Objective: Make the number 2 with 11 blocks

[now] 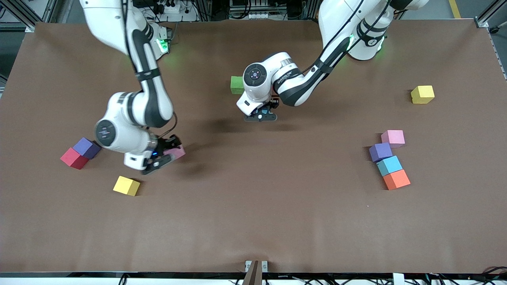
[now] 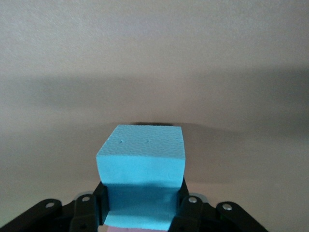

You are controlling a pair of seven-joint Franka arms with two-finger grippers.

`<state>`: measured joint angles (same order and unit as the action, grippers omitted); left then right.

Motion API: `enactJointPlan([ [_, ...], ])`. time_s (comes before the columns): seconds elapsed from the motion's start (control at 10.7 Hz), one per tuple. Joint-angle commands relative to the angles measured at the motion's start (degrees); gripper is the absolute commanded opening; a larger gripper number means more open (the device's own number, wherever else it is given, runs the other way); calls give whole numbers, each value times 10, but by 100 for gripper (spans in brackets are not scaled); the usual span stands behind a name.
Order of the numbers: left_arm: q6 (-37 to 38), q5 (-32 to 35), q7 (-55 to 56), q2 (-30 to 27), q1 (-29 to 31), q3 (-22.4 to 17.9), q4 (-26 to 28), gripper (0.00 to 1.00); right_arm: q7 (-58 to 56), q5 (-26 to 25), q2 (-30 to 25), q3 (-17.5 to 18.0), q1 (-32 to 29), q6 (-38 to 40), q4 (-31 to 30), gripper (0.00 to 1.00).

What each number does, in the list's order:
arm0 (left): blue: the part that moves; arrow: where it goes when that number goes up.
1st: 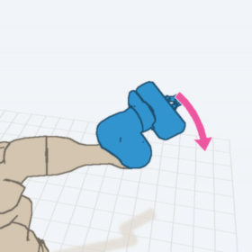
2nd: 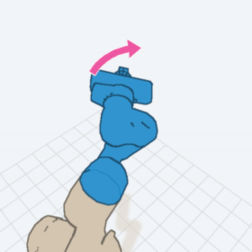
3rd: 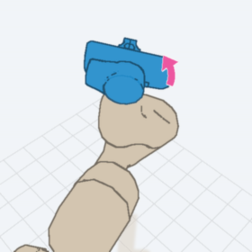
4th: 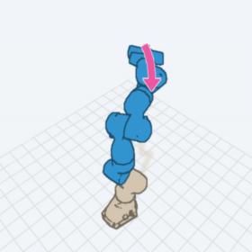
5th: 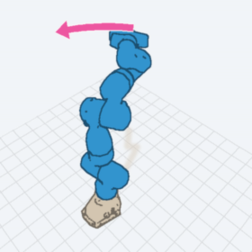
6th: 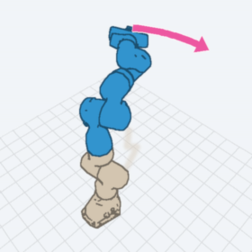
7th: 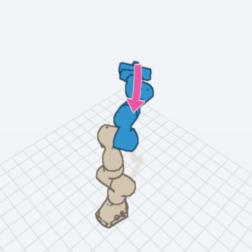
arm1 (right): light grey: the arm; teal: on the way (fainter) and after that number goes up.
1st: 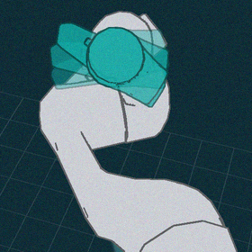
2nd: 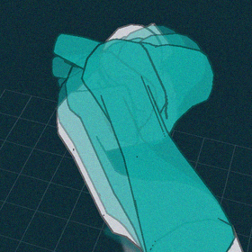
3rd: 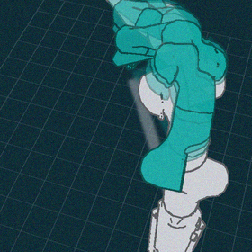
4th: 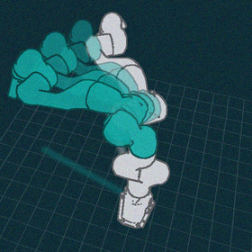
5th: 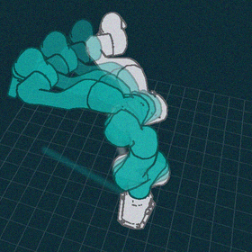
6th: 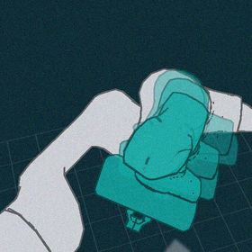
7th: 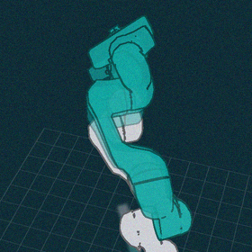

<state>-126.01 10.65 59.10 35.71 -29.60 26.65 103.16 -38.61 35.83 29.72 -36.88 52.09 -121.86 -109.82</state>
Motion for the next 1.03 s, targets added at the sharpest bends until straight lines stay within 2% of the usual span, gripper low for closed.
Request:
enactJointPlan([
  [0.0, -31, -14, 9, -8, -9, -9, 28, 46, -111, -3, -7, -2, 42, -16, 4, 25],
  [0.37, -35, -11, 9, -26, -5, -9, 60, 46, -370, -23, 9, -1, 48, -35, 24, 25],
  [0.66, -35, -11, 11, -25, -6, -9, 61, 46, -386, -83, 10, -1, 49, -43, 43, 23],
  [0.94, -35, -16, 13, -23, -5, -9, 59, 46, -390, -99, 10, -1, 37, -38, 49, 20],
])
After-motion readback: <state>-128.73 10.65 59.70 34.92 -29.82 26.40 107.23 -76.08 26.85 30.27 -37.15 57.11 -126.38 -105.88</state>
